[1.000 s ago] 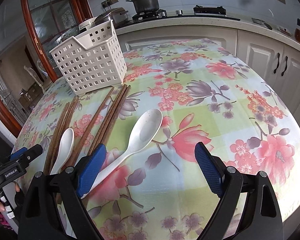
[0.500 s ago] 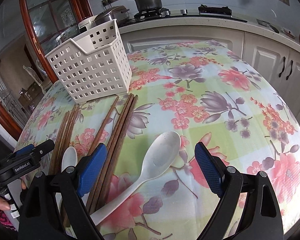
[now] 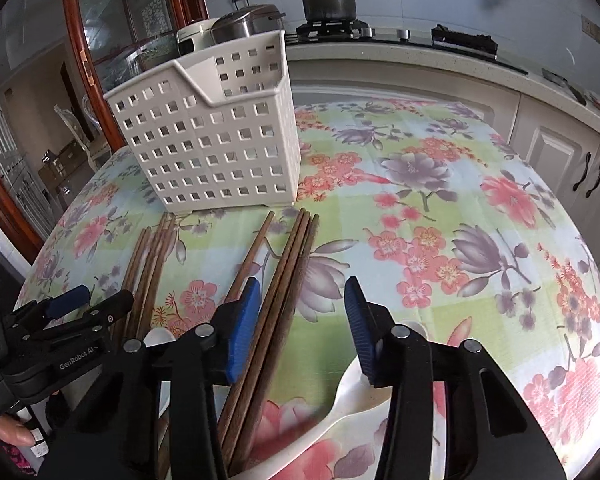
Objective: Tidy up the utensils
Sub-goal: 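Lower the right gripper onto a brown chopstick beside the spoons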
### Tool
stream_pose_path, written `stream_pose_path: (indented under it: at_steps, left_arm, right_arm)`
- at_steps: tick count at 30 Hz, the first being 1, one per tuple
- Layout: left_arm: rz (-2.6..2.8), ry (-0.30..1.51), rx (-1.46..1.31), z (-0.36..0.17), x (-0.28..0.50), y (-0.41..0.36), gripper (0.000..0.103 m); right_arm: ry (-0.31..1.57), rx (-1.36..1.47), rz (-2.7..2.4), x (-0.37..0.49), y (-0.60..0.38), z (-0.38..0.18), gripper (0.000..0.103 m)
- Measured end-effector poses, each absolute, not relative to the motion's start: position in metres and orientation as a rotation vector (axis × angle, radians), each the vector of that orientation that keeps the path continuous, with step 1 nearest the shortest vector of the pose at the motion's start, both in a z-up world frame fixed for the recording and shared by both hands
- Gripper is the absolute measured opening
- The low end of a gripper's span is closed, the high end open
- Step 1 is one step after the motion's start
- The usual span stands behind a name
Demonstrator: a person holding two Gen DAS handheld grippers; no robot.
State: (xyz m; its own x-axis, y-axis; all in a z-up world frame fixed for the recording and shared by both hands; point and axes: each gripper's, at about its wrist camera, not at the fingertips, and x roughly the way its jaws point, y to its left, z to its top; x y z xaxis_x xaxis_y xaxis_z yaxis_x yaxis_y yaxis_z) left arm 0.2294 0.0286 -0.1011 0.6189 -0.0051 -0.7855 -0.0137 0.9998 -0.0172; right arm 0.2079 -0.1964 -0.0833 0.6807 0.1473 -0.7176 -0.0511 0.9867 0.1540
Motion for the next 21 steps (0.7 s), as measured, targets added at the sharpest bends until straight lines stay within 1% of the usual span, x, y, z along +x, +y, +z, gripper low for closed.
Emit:
stream_pose_path:
  at_steps: [5,7,9,12,14,16,21]
  left_arm:
    - [-0.003,0.892,-0.01,-0.101,0.23,0.027,0.061]
    - [-0.012,0.884,-0.008,-0.1,0.23,0.026,0.055]
    - [-0.021,0.879,-0.008,-0.1,0.23,0.025,0.052]
    - [-0.031,0.872,-0.009,-0.1,0.228,0.025,0.05]
    - [-0.041,0.87,-0.015,-0.1,0.228,0.025,0.047]
    - [-0.052,0.867,-0.023,-0.099,0.228,0.026,0.042]
    - [-0.064,0.864,-0.053,-0.098,0.229,0.031,0.036]
  right_arm:
    - [0.852,0.099,0.115,0.217,-0.192,-0.093,0.029]
    - [0.868,0.087,0.114,0.221,-0.191,-0.096,0.026]
    - [0.883,0.081,0.11,0.224,-0.191,-0.1,0.023]
    - [0.887,0.058,0.106,0.227,-0.187,-0.101,0.022]
    - [0.885,0.037,0.104,0.228,-0.184,-0.101,0.021]
    - [0.882,0.022,0.104,0.229,-0.181,-0.101,0.02]
    - [0.885,0.013,0.106,0.232,-0.179,-0.101,0.018]
